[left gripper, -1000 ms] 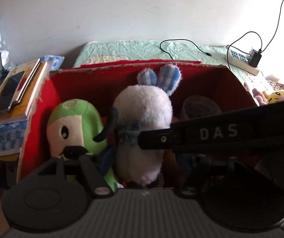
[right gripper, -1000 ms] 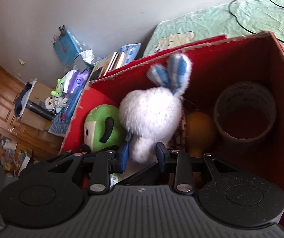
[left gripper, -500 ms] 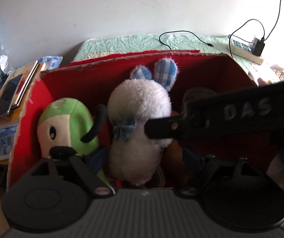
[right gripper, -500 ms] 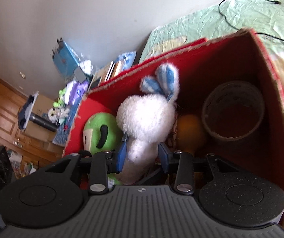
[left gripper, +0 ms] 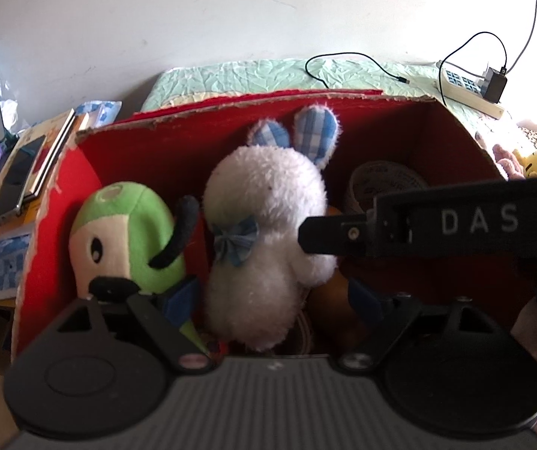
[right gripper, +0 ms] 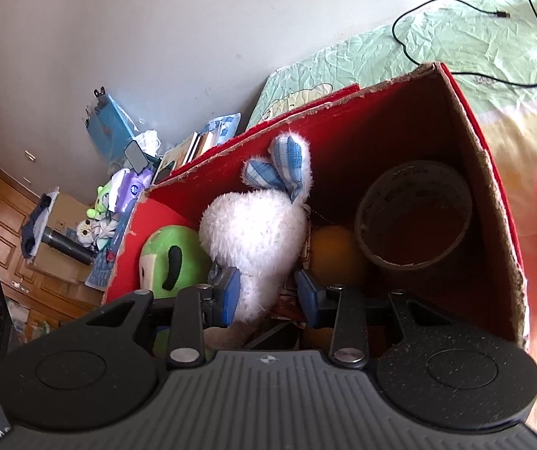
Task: Organize objects
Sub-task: 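Carry the white bunny into the red box and release it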
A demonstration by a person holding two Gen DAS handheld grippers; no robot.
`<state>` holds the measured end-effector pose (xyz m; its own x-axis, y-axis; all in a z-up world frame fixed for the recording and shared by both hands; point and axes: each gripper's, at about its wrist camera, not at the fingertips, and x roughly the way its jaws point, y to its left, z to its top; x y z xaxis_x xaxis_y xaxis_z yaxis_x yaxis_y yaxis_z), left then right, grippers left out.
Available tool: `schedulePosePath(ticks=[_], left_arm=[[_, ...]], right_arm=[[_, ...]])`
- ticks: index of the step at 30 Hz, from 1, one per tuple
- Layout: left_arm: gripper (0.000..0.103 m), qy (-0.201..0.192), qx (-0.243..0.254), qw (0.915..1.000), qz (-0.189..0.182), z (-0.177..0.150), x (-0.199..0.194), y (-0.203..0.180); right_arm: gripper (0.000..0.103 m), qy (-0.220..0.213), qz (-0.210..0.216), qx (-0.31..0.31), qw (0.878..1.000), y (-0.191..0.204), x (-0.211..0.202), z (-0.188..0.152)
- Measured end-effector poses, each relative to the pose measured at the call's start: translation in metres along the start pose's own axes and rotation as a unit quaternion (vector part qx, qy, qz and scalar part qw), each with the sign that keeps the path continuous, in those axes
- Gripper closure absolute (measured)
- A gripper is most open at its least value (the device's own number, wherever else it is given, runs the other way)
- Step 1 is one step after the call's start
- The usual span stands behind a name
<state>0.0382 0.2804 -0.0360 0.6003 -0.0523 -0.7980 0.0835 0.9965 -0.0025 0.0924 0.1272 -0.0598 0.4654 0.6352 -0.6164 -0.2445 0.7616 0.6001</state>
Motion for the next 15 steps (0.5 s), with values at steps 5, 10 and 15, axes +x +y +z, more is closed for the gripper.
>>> schedulePosePath(ticks=[5,10,15], left_arm=[[0.014,0.005,0.000,1.0000,0.006,0.000,0.001,-0.001],[0.011,0.013,0.008,0.9997,0.019,-0.002,0.001,-0.007],[0.011,0.007,0.012,0.9995,0.028,-0.002,-0.006,-0.008]], right_arm=[[0.064,-0.003,-0.008,-0.008,1.000,-0.001,-0.004,-0.005],[0.064,-0.015,-0.018,-0.024,0.999,0.001,-0.013,-0.008],[0.064,-0.029,-0.029,-0.030,0.999,0.002,-0.022,-0.010]])
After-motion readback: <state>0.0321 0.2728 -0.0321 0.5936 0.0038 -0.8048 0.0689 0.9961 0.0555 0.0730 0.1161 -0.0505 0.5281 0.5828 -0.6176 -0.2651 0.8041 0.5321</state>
